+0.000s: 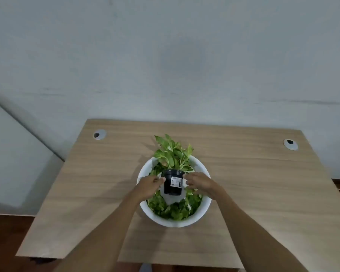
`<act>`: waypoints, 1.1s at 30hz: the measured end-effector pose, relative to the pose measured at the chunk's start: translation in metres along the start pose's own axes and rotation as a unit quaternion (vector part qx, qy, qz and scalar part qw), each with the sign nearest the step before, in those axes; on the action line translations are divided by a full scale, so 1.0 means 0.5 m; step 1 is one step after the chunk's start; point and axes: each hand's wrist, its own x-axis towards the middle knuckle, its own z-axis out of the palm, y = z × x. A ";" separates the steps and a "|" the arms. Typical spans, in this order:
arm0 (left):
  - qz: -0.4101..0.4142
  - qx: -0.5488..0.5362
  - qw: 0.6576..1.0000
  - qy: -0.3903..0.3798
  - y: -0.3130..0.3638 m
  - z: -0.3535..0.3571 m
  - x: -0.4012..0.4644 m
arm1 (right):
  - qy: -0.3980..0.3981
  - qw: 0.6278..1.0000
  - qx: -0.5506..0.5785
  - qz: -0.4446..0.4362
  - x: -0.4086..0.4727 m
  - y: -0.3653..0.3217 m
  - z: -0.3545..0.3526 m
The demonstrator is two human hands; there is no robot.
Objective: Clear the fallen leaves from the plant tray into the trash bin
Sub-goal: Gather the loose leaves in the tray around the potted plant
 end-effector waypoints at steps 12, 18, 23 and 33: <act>-0.008 -0.111 0.992 -0.060 -0.053 0.035 0.103 | -0.013 0.997 0.068 0.019 0.061 0.024 0.042; -0.003 -0.145 0.985 -0.091 -0.033 0.035 0.096 | 0.001 0.998 0.064 -0.007 0.049 0.023 0.038; 0.048 -0.143 0.987 -0.060 -0.005 0.012 0.074 | 0.002 0.998 0.047 -0.051 0.006 -0.019 0.025; 0.095 -0.230 0.966 0.066 0.010 -0.010 0.047 | 0.077 0.975 0.094 -0.185 -0.055 -0.043 0.057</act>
